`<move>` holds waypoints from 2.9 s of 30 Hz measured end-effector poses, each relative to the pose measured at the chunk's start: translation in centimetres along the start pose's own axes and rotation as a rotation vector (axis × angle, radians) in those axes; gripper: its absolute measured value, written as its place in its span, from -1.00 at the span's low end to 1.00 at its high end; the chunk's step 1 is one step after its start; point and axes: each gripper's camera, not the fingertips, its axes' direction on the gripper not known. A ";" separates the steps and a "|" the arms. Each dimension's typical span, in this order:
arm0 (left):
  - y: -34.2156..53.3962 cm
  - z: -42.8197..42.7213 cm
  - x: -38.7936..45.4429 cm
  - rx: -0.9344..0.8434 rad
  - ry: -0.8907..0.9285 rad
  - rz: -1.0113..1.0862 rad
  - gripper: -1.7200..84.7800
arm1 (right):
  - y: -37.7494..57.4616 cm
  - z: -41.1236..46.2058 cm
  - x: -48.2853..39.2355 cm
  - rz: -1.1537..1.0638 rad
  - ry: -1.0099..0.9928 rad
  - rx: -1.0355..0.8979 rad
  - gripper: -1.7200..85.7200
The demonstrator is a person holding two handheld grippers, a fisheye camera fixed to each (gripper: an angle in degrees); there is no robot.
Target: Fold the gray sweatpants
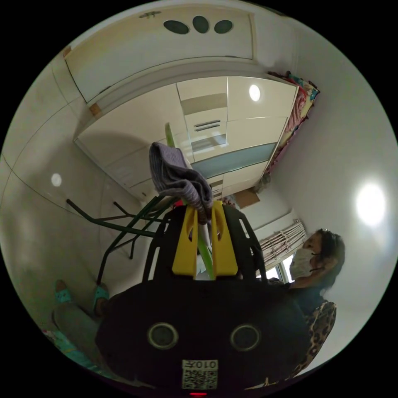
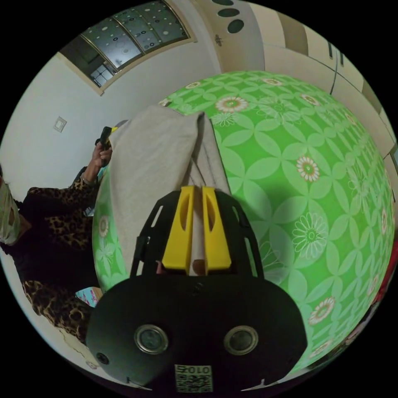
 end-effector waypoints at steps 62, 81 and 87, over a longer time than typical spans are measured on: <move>-5.9 -2.3 -3.4 0.081 0.014 -0.059 -0.80 | 18.2 -6.8 4.8 0.599 -0.477 0.616 -0.88; -9.6 -3.0 -6.0 -0.001 0.062 -0.051 -0.79 | 1.9 5.9 -33.9 -0.010 0.496 0.073 -0.82; -10.3 -3.6 -7.6 -0.004 0.075 -0.047 -0.79 | 1.9 6.6 -35.1 0.010 0.481 0.092 -0.79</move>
